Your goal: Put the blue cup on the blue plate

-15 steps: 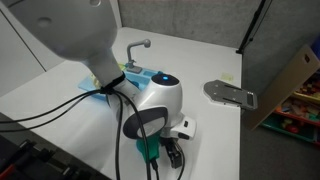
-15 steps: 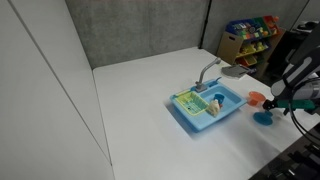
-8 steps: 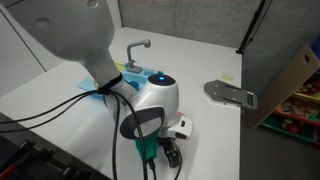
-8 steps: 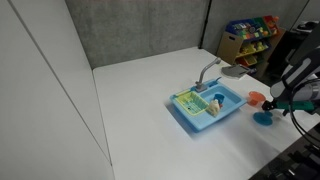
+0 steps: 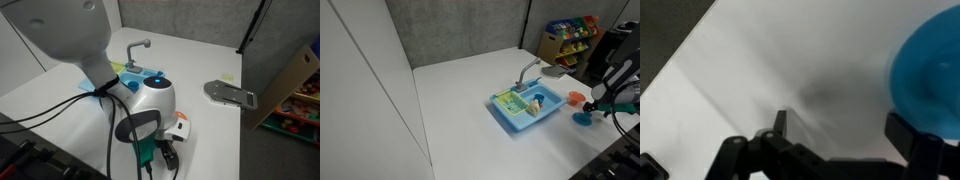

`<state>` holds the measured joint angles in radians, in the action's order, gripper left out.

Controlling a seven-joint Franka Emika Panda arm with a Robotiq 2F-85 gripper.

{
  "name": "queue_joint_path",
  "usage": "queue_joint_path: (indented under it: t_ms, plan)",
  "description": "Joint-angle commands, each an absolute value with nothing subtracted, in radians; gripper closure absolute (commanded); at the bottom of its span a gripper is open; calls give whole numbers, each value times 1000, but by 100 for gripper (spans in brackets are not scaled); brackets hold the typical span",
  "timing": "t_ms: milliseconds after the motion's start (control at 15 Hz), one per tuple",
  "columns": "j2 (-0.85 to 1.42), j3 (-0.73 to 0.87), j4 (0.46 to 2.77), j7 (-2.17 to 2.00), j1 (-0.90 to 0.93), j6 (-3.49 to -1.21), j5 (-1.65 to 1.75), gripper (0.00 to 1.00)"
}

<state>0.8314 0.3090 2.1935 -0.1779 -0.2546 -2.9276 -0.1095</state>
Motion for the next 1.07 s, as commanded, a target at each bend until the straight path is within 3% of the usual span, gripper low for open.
queue_joint_path:
  t_ms: [0, 1000]
  plan:
    - [794, 317, 2245, -166, -240, -2943, -109, 0]
    - [779, 315, 2276, -174, -168, -2942, -105, 0]
